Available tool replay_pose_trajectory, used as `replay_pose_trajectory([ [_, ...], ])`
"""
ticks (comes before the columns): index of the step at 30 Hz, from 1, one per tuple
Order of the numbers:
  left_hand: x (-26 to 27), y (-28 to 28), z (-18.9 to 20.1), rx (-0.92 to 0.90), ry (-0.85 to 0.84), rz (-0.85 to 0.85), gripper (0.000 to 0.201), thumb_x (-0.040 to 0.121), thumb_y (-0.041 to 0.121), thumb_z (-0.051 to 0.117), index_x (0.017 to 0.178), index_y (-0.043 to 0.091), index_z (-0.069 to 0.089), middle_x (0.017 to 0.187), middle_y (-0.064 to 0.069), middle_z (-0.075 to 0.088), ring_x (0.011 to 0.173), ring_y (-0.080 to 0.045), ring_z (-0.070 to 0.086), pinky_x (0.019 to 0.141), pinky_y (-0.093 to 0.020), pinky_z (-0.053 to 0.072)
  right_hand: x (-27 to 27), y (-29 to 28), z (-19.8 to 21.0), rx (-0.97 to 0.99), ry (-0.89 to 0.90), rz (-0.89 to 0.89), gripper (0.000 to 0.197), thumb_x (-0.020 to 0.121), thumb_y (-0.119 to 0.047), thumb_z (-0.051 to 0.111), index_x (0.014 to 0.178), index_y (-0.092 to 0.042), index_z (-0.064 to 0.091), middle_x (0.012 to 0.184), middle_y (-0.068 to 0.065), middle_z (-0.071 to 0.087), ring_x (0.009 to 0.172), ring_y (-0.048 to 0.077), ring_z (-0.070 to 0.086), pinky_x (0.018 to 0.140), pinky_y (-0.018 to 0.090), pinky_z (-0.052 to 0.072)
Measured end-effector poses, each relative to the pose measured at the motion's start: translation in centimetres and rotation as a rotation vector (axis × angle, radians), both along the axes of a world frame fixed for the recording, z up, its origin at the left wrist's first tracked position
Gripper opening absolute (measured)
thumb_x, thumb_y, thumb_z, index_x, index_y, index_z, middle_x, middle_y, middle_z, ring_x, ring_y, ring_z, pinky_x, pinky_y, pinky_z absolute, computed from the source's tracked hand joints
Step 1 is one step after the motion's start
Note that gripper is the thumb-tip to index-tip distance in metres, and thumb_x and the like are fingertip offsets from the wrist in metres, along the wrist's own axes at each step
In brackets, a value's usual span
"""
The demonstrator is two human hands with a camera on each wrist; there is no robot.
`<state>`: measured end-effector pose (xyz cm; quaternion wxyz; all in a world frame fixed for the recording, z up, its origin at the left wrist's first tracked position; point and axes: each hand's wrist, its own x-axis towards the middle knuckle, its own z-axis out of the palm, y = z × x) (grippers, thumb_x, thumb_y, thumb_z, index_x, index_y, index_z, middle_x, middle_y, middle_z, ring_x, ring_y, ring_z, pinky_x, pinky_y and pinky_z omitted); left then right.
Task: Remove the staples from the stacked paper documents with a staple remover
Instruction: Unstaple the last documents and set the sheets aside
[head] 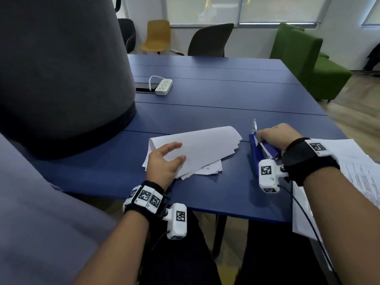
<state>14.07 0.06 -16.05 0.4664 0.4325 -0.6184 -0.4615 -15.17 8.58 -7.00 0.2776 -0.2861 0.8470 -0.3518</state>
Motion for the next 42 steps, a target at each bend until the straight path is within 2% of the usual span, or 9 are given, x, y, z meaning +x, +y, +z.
replay_pose_trajectory([
  [2, 0.0, -0.2, -0.3, 0.007, 0.002, 0.005, 0.034, 0.084, 0.002, 0.077, 0.113, 0.02, 0.076, 0.115, 0.016, 0.071, 0.11, 0.007, 0.064, 0.105, -0.023, 0.048, 1.8, 0.4, 0.5, -0.154, -0.051, 0.053, 0.028, 0.043, -0.024, 0.066, 0.064, -0.006, 0.067, 0.064, 0.016, 0.061, 0.063, 0.03, 0.057, 0.063, 0.043, 0.051],
  [4, 0.0, -0.2, -0.3, 0.021, 0.007, 0.004, 0.037, 0.086, 0.003, 0.076, 0.118, 0.021, 0.074, 0.119, 0.014, 0.071, 0.113, 0.0, 0.066, 0.108, -0.027, 0.048, 4.4, 1.1, 1.5, -0.274, -0.151, 0.132, 0.016, 0.059, -0.015, 0.065, 0.073, -0.008, 0.069, 0.072, 0.022, 0.06, 0.067, 0.03, 0.056, 0.068, 0.051, 0.057],
  [7, -0.1, -0.1, -0.3, 0.061, 0.036, 0.017, 0.039, 0.087, 0.002, 0.074, 0.122, 0.02, 0.073, 0.118, 0.011, 0.072, 0.105, 0.0, 0.068, 0.107, -0.03, 0.051, 8.3, 1.6, 2.5, -0.386, -0.412, 0.339, 0.022, 0.083, 0.01, 0.053, 0.088, -0.007, 0.063, 0.08, 0.016, 0.058, 0.062, 0.025, 0.054, 0.059, 0.039, 0.059],
  [10, -0.2, -0.1, -0.2, 0.088, 0.053, 0.03, 0.037, 0.086, 0.005, 0.076, 0.119, 0.022, 0.074, 0.118, 0.004, 0.074, 0.104, -0.008, 0.07, 0.106, -0.039, 0.053, 11.7, 1.4, 1.2, -0.353, -0.638, 0.497, 0.026, 0.079, 0.011, 0.058, 0.097, -0.008, 0.059, 0.088, 0.016, 0.056, 0.071, 0.028, 0.055, 0.07, 0.043, 0.057],
  [16, 0.0, 0.4, 0.3, 0.09, 0.084, 0.064, 0.038, 0.086, 0.002, 0.075, 0.121, 0.019, 0.073, 0.12, 0.002, 0.073, 0.113, -0.014, 0.07, 0.107, -0.038, 0.052, 13.6, 0.8, -0.5, -0.456, -0.774, 0.415, 0.027, 0.084, 0.009, 0.056, 0.099, -0.013, 0.05, 0.099, 0.021, 0.062, 0.09, 0.04, 0.062, 0.082, 0.052, 0.051],
  [20, -0.1, 0.2, 0.2, 0.109, 0.101, 0.05, 0.039, 0.087, 0.003, 0.075, 0.124, 0.017, 0.072, 0.125, 0.002, 0.072, 0.116, -0.014, 0.068, 0.108, -0.037, 0.051, 12.7, 1.0, 0.5, -0.28, -0.114, 0.633, 0.022, 0.097, -0.025, 0.064, 0.116, -0.026, 0.052, 0.093, 0.012, 0.07, 0.073, 0.025, 0.064, 0.068, 0.038, 0.057],
  [24, -0.1, 0.0, -0.1, 0.122, 0.152, 0.046, 0.04, 0.088, 0.002, 0.074, 0.125, 0.018, 0.071, 0.124, -0.001, 0.072, 0.116, -0.017, 0.069, 0.107, -0.041, 0.052, 13.3, 0.6, 0.1, 0.11, 0.558, 0.87, 0.047, 0.092, -0.04, 0.065, 0.136, -0.039, 0.045, 0.119, 0.006, 0.062, 0.102, 0.028, 0.06, 0.092, 0.042, 0.052],
  [33, 0.1, 0.1, -0.2, 0.159, 0.196, 0.021, 0.042, 0.078, 0.017, 0.08, 0.119, 0.027, 0.073, 0.121, -0.004, 0.074, 0.113, -0.023, 0.071, 0.104, -0.048, 0.054, 15.1, 0.1, -1.9, 0.2, 0.701, 0.855, 0.033, 0.099, -0.032, 0.055, 0.126, -0.038, 0.037, 0.099, 0.006, 0.043, 0.082, 0.032, 0.05, 0.069, 0.041, 0.046],
  [42, 0.0, 0.1, -0.3, 0.129, 0.208, 0.027, 0.042, 0.085, 0.003, 0.078, 0.123, 0.021, 0.072, 0.123, 0.004, 0.072, 0.115, -0.017, 0.07, 0.106, -0.044, 0.053, 15.3, -1.1, -2.3, 0.139, 0.485, 0.88, 0.053, 0.083, -0.04, 0.043, 0.131, -0.063, 0.036, 0.127, 0.008, 0.057, 0.107, 0.037, 0.06, 0.092, 0.049, 0.053],
])
